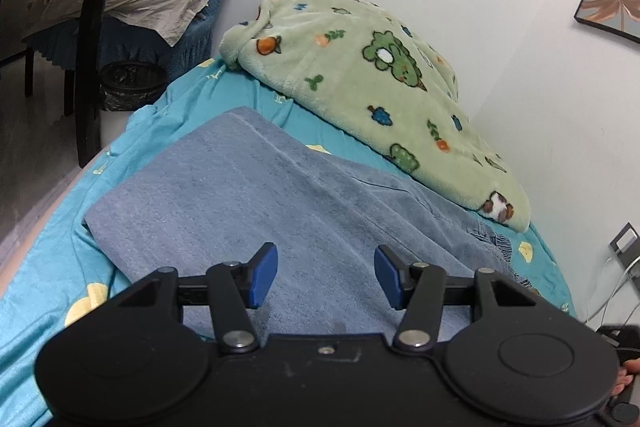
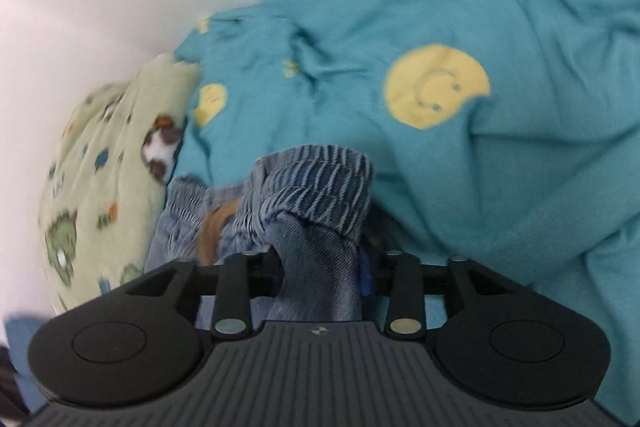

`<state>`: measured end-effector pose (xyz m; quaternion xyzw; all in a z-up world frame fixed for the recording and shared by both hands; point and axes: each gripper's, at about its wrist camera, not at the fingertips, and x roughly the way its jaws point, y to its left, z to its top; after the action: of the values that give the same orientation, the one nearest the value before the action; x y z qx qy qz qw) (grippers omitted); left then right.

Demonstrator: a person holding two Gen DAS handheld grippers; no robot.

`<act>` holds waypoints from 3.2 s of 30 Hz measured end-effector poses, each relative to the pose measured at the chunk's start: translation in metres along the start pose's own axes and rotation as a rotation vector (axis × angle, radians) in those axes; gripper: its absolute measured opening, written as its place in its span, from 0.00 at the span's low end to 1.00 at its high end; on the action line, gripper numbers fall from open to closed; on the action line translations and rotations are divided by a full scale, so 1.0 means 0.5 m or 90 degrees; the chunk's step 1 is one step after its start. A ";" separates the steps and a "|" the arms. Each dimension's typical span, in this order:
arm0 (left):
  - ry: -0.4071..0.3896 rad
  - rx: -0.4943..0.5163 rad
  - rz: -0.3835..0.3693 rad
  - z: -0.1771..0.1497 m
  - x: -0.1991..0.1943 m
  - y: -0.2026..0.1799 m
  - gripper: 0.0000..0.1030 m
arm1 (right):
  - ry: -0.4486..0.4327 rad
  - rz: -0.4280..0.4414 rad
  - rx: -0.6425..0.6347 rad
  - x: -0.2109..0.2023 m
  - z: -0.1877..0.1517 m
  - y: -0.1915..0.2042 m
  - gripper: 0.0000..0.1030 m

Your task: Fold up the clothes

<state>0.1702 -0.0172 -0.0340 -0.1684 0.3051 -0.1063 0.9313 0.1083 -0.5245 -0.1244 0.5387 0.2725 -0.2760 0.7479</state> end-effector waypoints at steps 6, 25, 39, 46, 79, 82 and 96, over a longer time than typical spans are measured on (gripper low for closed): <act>-0.006 0.019 0.001 0.000 -0.003 -0.011 0.49 | -0.053 0.004 -0.063 -0.099 -0.041 0.026 0.60; -0.024 0.020 0.013 0.016 -0.021 0.003 0.51 | 0.058 0.289 -0.655 0.050 -0.364 0.301 0.78; 0.022 0.049 0.015 0.013 0.025 0.004 0.54 | 0.143 0.336 -0.772 0.159 -0.450 0.347 0.87; 0.018 0.042 0.023 0.015 0.019 0.011 0.54 | 0.118 0.345 -0.845 0.120 -0.488 0.352 0.36; -0.003 0.015 0.012 0.026 -0.018 0.017 0.54 | 0.054 0.304 -1.044 -0.160 -0.646 0.203 0.53; -0.007 0.026 0.018 0.019 -0.014 0.011 0.54 | 0.028 0.338 -0.992 -0.133 -0.641 0.224 0.51; -0.007 0.116 0.069 -0.002 0.005 -0.020 0.54 | 0.087 0.509 -1.109 -0.162 -0.709 0.206 0.03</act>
<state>0.1704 -0.0272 -0.0324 -0.0669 0.2975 -0.0820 0.9488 0.0853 -0.1485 -0.0959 -0.1378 0.2208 0.3307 0.9071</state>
